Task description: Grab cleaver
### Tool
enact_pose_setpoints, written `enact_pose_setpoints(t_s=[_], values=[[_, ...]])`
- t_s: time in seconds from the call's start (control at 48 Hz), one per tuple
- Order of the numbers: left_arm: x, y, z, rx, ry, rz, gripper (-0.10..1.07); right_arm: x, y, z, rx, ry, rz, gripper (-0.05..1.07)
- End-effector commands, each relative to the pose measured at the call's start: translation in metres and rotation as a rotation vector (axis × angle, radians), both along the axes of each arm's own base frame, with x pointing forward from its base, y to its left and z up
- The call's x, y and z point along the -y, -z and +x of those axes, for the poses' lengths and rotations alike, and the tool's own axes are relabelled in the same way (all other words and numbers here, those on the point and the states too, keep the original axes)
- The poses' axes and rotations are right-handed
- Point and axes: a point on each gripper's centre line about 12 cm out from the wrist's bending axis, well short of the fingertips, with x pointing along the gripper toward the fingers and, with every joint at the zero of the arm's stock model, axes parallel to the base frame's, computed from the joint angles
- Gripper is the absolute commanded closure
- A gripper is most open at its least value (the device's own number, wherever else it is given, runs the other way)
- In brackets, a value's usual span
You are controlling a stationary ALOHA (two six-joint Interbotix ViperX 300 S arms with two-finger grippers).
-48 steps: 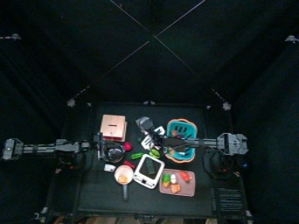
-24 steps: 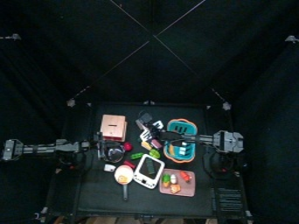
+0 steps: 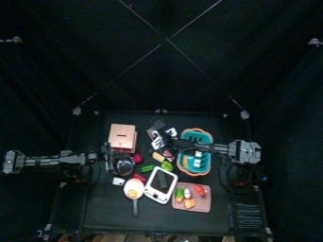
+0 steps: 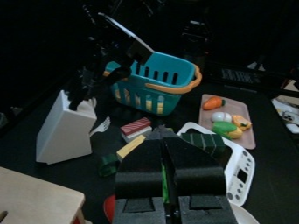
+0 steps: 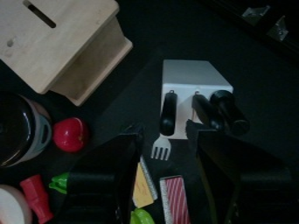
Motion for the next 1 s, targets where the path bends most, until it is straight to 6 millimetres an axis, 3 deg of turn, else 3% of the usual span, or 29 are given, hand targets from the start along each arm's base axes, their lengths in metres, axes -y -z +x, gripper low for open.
enact_pose_setpoints(t_s=[0.0, 0.292, 0.979], values=[[-0.001, -0.0042, 0.0015, 0.012, -0.004, 0.002, 0.73, 0.0075, -0.0218, -0.0002, 0.054, 0.01, -0.018, 0.24], [-0.001, -0.0036, 0.0013, 0.011, -0.004, 0.001, 0.73, 0.0136, -0.0151, 0.0001, 0.042, 0.022, -0.015, 0.29], [-0.0009, -0.0039, 0.0012, 0.012, -0.004, 0.001, 0.73, 0.0118, -0.0135, 0.002, 0.039, 0.021, -0.011, 0.58]])
